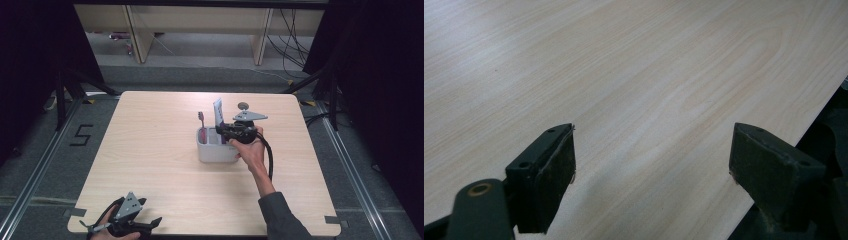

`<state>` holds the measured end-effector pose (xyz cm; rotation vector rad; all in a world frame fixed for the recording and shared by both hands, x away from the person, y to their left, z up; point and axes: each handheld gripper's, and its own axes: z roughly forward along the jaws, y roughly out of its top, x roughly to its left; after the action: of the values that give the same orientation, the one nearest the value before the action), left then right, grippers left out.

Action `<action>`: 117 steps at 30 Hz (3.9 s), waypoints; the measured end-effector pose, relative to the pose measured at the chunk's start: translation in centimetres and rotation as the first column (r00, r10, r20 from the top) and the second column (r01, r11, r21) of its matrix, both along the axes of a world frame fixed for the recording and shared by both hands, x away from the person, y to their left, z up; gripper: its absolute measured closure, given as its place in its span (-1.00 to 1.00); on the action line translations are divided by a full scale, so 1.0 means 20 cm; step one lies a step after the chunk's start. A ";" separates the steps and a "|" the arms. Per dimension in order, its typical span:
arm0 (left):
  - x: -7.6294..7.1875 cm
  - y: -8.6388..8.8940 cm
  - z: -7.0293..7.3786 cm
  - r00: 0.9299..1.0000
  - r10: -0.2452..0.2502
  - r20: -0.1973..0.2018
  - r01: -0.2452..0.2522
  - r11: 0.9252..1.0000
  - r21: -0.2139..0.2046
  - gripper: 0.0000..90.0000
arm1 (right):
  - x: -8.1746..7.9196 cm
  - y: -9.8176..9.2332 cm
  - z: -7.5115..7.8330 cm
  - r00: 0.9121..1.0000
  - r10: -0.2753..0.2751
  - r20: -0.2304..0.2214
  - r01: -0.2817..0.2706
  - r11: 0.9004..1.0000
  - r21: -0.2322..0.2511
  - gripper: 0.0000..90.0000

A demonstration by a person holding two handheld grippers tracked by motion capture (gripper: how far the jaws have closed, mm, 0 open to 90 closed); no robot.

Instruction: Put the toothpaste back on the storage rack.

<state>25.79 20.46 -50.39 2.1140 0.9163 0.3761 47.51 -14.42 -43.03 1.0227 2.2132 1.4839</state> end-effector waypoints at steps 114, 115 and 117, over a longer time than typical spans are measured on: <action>0.00 0.02 0.02 1.000 -0.002 -0.006 0.002 1.000 0.010 -0.59 | -0.59 -0.51 -0.12 0.994 -0.089 -0.065 0.085 0.994 -0.069 -0.49; 0.00 0.02 0.02 1.000 -0.002 -0.006 0.002 1.000 0.010 -0.59 | -0.60 -0.51 -0.13 0.995 -0.091 -0.045 0.087 0.993 -0.074 -0.49; 0.00 0.03 0.02 1.000 -0.006 -0.009 0.006 1.000 0.012 -0.59 | -0.61 -0.50 -0.15 0.994 -0.082 -0.069 0.078 0.995 -0.065 -0.49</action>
<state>25.78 20.97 -50.05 2.1309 0.9148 0.3701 35.31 -24.49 -45.95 1.1471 2.2243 1.3557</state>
